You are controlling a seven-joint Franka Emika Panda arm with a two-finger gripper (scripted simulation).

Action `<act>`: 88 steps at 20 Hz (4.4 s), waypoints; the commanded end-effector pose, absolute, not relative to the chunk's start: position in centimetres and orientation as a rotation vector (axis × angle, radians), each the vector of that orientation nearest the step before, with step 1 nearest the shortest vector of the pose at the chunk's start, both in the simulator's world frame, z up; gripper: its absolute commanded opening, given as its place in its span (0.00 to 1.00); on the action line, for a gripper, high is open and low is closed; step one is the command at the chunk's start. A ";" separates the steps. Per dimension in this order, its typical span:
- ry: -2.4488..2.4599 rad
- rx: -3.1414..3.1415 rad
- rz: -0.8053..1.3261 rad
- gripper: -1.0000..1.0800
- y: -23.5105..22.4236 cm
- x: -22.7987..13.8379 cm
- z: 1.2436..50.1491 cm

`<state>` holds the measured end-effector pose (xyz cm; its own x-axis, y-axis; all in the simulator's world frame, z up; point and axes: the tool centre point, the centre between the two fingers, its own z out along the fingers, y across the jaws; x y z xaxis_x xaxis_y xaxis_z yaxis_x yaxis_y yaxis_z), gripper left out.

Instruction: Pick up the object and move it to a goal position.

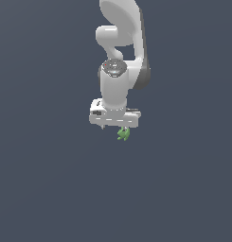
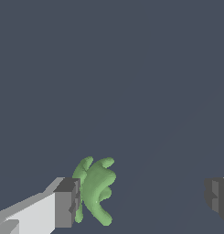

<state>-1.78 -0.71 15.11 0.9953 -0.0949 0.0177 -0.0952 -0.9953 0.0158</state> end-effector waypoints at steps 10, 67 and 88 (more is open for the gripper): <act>-0.277 3.128 0.003 0.96 4.1 -6.4 10.0; -0.217 3.065 1.003 0.00 8.2 9.2 25.7; -0.142 2.776 1.773 0.00 10.6 10.4 47.0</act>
